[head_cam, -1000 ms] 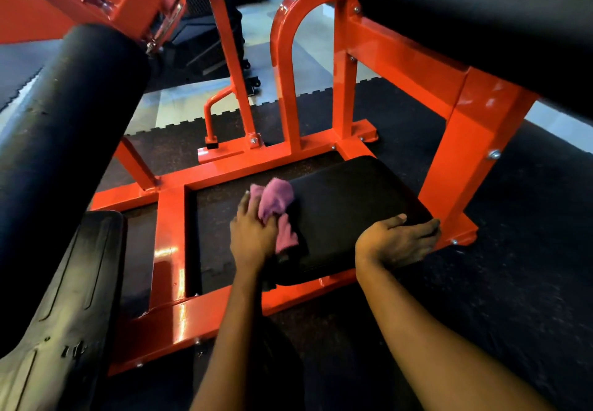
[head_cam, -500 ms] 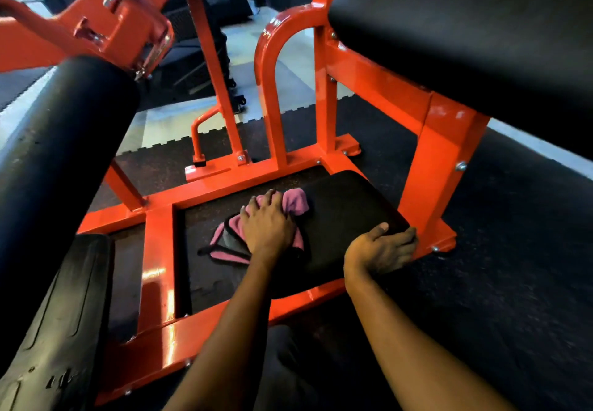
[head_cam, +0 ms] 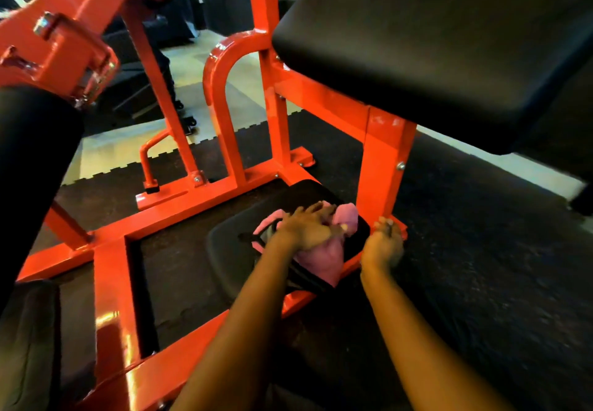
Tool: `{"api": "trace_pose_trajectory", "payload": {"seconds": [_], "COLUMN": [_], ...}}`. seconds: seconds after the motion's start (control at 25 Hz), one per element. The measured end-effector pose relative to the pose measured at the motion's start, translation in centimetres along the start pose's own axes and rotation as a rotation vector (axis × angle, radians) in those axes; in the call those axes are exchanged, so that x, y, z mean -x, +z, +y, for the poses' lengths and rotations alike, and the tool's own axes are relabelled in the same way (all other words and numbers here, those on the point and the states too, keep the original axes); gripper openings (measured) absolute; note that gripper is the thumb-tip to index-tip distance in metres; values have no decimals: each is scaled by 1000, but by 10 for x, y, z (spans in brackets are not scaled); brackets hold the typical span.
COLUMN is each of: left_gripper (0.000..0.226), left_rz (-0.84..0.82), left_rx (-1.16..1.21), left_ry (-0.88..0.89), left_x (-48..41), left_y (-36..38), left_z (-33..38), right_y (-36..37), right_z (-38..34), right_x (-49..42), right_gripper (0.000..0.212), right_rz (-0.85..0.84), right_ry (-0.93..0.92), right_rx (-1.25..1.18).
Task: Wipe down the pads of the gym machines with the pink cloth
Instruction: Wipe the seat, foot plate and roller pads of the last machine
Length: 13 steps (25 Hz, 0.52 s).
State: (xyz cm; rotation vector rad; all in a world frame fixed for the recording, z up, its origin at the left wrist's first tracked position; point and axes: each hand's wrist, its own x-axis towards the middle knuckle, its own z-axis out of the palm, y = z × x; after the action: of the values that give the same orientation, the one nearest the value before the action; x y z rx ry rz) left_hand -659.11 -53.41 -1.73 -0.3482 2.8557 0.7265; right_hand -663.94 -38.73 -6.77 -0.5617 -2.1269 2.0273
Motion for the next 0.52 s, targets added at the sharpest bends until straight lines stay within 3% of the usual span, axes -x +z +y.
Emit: {"api": "trace_pose_trajectory", "payload": {"seconds": [0.04,0.12,0.2,0.28,0.4,0.52], "left_gripper": [78,48,30,29,21,34], "left_rz": [-9,227,488,566,568,451], "left_rx": [217,517,477,385,249,262], "left_ry": [37,79,18,-90,-257,-364], "left_x": [9,23,35,50,63,63], "left_y": [-10,-28,-41,-47,-41,-29], "left_z": [-9,-31,-57,-88,-139,-164], "right_y": [2,13,38,67,83,73], "right_z": [-6,-12,-16,-20,-10,32], "right_x": [18,58,95,109,109,147], "right_gripper": [29,45,75,99,94,76], "right_rz": [66,102,-1,-113,-68,122], "right_ry": [-24,-72,-88,-45,-101,-361], "right_rx": [104,250,437,580,648,351]}}
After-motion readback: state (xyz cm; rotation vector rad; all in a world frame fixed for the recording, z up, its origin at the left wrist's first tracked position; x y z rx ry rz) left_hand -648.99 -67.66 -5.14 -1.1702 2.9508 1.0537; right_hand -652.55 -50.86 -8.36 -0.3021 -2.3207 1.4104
